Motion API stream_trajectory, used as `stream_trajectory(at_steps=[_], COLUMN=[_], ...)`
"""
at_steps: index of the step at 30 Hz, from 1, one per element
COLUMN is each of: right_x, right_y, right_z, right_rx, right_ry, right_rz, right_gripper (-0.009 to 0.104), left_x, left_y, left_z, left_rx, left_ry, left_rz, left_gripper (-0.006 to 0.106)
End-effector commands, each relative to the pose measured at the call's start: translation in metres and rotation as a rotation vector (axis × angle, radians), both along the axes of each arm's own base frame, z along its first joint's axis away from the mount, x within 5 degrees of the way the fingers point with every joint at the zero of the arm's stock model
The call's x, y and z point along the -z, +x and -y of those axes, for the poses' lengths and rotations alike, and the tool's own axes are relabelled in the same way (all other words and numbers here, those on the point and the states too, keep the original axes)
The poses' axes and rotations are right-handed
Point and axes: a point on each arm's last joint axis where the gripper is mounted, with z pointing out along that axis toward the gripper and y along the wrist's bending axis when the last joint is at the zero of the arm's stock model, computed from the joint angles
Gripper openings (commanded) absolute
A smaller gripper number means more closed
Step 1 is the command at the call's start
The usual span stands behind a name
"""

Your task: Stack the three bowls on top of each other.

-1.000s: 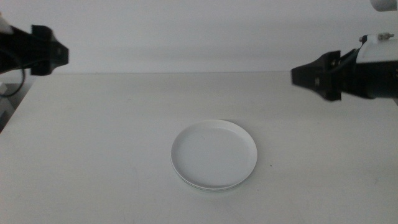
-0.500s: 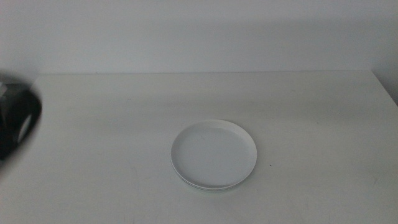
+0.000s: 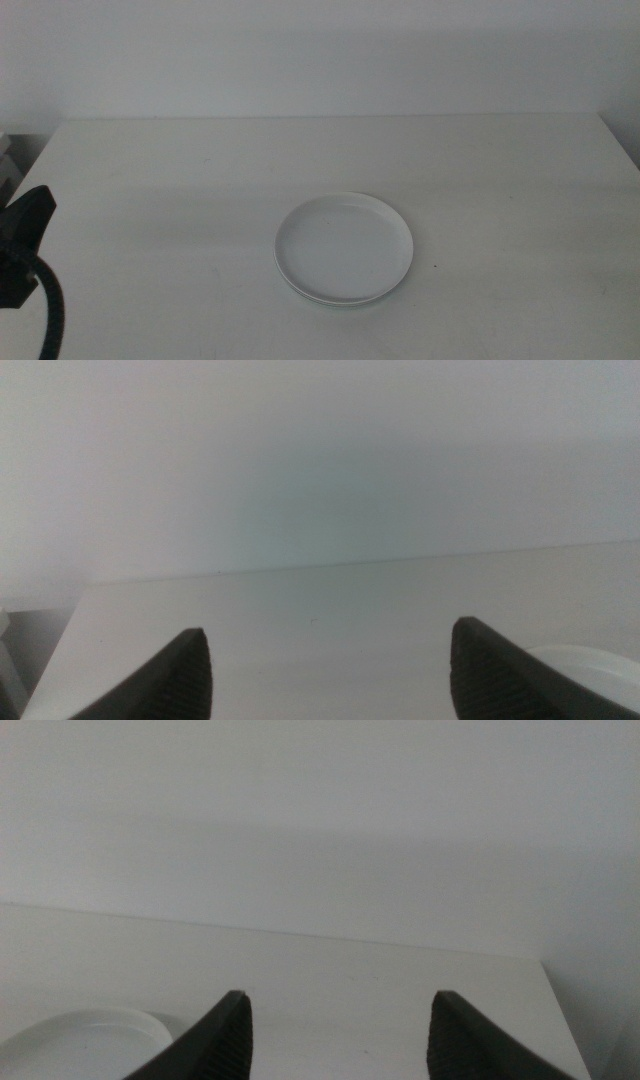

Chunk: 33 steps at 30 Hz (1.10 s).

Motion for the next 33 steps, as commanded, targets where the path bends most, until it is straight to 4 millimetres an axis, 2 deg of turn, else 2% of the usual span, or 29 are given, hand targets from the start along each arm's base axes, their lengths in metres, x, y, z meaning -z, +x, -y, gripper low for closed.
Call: stream_trajectory(at_steps=[1, 4, 6, 8, 13, 17, 21, 25, 33], right_x=[-0.015, -0.010, 0.001, 0.015, 0.060, 0.091, 0.119, 0.122, 0.122], right_y=[0.001, -0.004, -0.010, -0.013, -0.023, -0.029, -0.031, -0.032, -0.032], right_z=[0.004, 0.004, 0.005, 0.006, 0.009, 0.010, 0.011, 0.009, 0.010], right_rx=[0.043, 0.048, 0.056, 0.069, 0.091, 0.109, 0.114, 0.094, 0.094], right_ry=[0.001, -0.001, -0.038, -0.093, -0.207, -0.234, -0.234, -0.250, -0.255], right_rz=[0.086, 0.097, 0.099, 0.090, 0.054, 0.043, 0.024, -0.017, -0.019], right_gripper=[0.045, 0.045, 0.045, 0.045, 0.045, 0.045, 0.045, 0.045, 0.045], left_x=[-0.017, -0.011, -0.004, 0.004, 0.040, 0.065, 0.081, 0.093, 0.095], left_y=[0.000, -0.003, -0.010, -0.016, -0.030, -0.039, -0.044, -0.047, -0.048], left_z=[0.000, -0.001, -0.002, -0.003, -0.005, -0.006, -0.007, -0.007, -0.011], left_rx=[-0.005, -0.005, -0.005, -0.005, -0.005, -0.005, -0.004, -0.004, -0.063], left_ry=[-0.037, -0.036, -0.038, -0.039, -0.036, -0.034, -0.034, -0.034, -0.022], left_rz=[0.106, 0.100, 0.109, 0.118, 0.108, 0.113, 0.113, 0.113, 0.088], left_gripper=[0.079, 0.079, 0.079, 0.079, 0.079, 0.079, 0.079, 0.079, 0.079])
